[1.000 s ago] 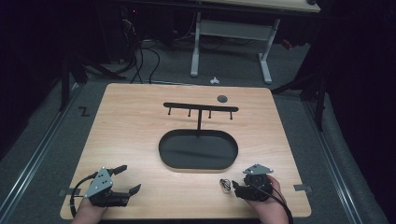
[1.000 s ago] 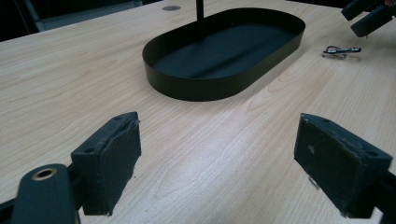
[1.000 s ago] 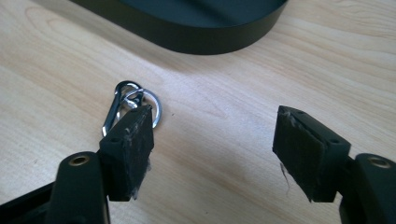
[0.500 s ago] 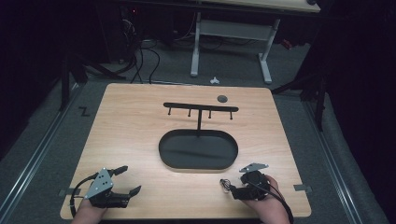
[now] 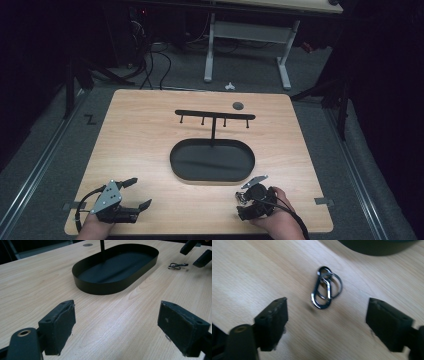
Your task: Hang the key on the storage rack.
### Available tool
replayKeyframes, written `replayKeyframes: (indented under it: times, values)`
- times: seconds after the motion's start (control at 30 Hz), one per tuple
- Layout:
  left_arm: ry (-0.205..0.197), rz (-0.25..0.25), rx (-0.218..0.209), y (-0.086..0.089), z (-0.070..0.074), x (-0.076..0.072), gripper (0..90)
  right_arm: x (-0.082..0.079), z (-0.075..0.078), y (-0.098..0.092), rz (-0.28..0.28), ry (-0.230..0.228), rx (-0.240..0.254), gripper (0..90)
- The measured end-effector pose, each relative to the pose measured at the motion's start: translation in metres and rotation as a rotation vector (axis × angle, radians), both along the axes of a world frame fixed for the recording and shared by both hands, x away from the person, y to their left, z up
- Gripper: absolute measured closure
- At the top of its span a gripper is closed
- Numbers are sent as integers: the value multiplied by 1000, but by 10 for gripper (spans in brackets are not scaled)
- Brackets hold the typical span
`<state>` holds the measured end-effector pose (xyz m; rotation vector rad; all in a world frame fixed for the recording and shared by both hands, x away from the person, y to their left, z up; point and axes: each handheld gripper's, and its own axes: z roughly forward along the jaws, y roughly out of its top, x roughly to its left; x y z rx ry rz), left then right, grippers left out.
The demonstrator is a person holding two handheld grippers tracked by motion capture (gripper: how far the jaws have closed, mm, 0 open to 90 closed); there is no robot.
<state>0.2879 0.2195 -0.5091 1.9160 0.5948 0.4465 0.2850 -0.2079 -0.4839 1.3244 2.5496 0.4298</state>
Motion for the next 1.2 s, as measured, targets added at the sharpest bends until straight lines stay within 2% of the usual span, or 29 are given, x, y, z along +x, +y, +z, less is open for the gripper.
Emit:
replayKeyframes:
  times: [0.03, 0.2, 0.27, 0.33, 0.4, 0.47, 0.67, 0.77, 0.83, 1.1, 1.2]
  values:
    - [0, 0, 1, 0, 0, 0, 152, 2, 0, 2, 19, 6, -4, 224]
    - [0, -2, 1, 0, 0, 0, 152, 9, -2, 9, 32, 29, -37, 276]
    - [-1, -2, 2, 0, 0, 0, 153, 13, -2, 10, 37, 40, -55, 329]
    - [-2, -3, 2, 0, 0, 0, 153, 14, -3, 12, 53, 58, -66, 435]
    - [-2, -4, 2, 0, 0, 0, 153, 15, -3, 13, 73, 61, -87, 470]
    - [-1, -7, 3, -1, 0, 0, 152, 16, -4, 15, 70, 73, -100, 510]
    - [-4, -12, 10, -1, 0, 0, 152, 20, -7, 17, 82, 85, -119, 527]
    - [-4, -10, 8, -1, 0, 0, 152, 23, -7, 18, 84, 83, -120, 477]
    - [-2, -9, 7, -1, 0, 0, 153, 23, -7, 18, 81, 90, -113, 483]
    - [-3, -12, 9, -1, 0, 0, 152, 24, -7, 18, 84, 114, -80, 619]
    - [-3, -12, 9, -1, 0, 0, 153, 25, -7, 16, 69, 125, -69, 686]
